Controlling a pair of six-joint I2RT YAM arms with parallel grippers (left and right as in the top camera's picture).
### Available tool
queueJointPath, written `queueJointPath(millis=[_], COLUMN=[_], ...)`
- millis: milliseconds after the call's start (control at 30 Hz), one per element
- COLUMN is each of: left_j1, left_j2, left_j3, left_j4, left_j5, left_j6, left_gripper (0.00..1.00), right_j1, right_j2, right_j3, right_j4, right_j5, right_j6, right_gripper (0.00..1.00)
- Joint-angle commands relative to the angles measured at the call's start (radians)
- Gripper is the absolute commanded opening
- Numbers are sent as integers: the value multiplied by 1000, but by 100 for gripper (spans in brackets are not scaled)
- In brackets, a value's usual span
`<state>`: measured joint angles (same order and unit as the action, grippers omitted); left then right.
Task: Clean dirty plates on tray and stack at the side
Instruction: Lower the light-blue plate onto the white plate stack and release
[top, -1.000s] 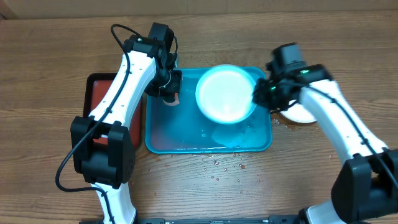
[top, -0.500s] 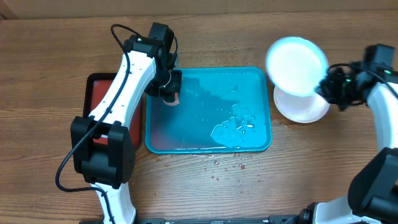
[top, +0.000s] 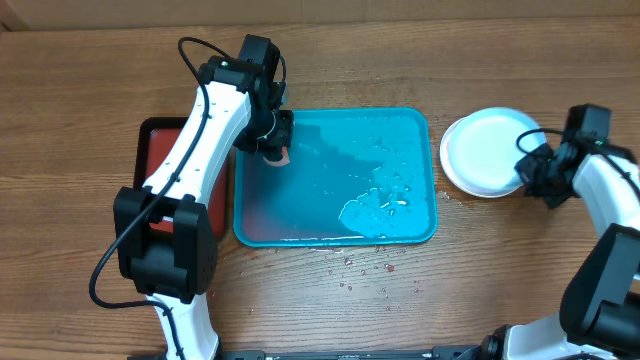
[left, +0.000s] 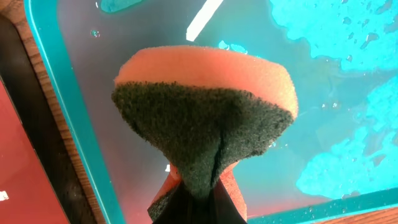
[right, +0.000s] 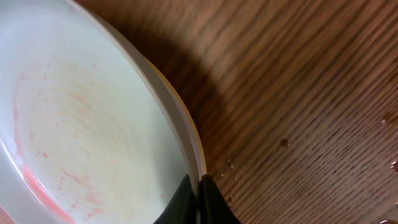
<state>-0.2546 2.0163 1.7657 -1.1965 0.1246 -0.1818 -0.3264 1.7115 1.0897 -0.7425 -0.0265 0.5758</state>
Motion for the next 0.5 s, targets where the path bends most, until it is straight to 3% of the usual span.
queueJointPath(millis=[0,200,333,467], left_j1=[1,33,74,123], left_j2=[2,-52,-121,-211], left_j3=[13,54,109,122], left_j4=[-11,-87,-185,-235], left_j5=[14,-15,-66,-107], left_j6=[-5,3,18,21], left_gripper=[4,4,4,4], right_j1=[23,58,85,102], right_j2=[2,2,2,-11], right_j3=[-40,-44,-9,90], right_j4=[47,79,24,-73], right_j5=[17,-31,-92,-107], right_j6=[5,-18,-60,-60], right_gripper=[7,18,46,60])
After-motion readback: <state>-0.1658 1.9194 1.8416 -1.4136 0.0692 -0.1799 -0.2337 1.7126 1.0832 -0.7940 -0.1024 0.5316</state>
